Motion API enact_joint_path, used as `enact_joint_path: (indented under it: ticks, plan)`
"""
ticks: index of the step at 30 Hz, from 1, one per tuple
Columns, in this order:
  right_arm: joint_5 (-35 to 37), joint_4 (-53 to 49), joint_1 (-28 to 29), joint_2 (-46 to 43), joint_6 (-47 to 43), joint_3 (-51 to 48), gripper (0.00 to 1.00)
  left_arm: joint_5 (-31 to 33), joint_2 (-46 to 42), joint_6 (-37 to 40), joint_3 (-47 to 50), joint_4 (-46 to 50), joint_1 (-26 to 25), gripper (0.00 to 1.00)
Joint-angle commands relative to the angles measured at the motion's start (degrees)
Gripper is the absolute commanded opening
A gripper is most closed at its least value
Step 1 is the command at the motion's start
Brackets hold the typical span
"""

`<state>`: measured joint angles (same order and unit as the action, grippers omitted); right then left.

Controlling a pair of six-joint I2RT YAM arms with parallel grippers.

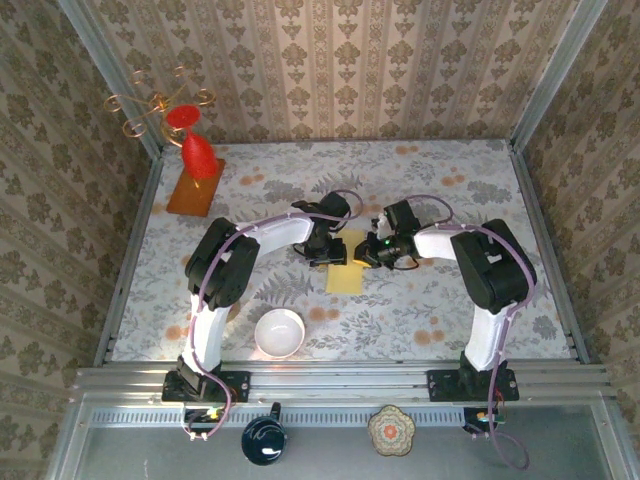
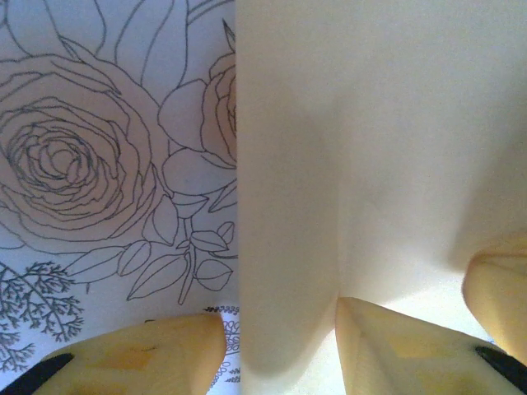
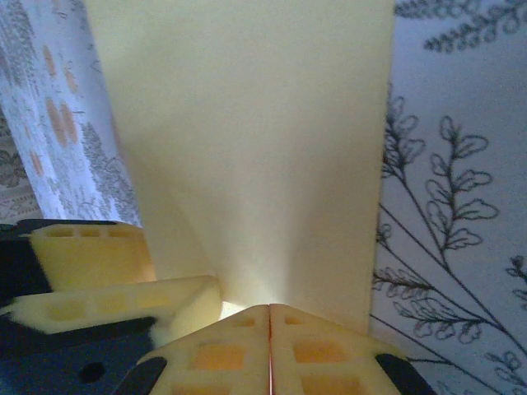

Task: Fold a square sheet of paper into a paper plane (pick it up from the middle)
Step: Hold the square sheet of paper at the center of the table, then first fold the square sheet of paper in half at the center of the table.

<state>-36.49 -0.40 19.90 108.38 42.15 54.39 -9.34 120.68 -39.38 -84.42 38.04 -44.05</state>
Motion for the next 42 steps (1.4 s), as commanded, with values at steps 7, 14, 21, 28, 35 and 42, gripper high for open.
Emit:
enact_joint_path:
  ticks: [7,14,21,28,35,42]
  plan:
    - [3.6,-7.5,0.1,3.5,-3.5,1.0,0.06,-4.6,11.8,0.2,5.8,-4.1,-2.4,0.45]
    - [5.6,-9.9,-0.2,5.8,-7.3,-0.3,0.04,-3.3,-1.7,0.6,5.5,-3.4,0.7,0.45]
    - [3.0,-6.7,-0.3,7.2,-10.3,-0.9,0.04,-3.5,-16.2,3.7,6.1,-5.6,5.1,0.53]
    - [3.9,-6.1,-0.3,8.2,-11.1,-0.7,0.04,-15.8,-15.2,0.8,7.3,-14.0,4.8,0.43]
    - [4.7,-6.5,-0.4,8.9,-11.1,-1.1,0.04,-18.3,-9.4,-2.4,7.6,-16.2,3.6,0.24]
    - [5.4,-7.1,-0.3,9.3,-11.2,-1.1,0.03,-19.3,-6.3,-2.1,7.6,-16.3,3.7,0.12]
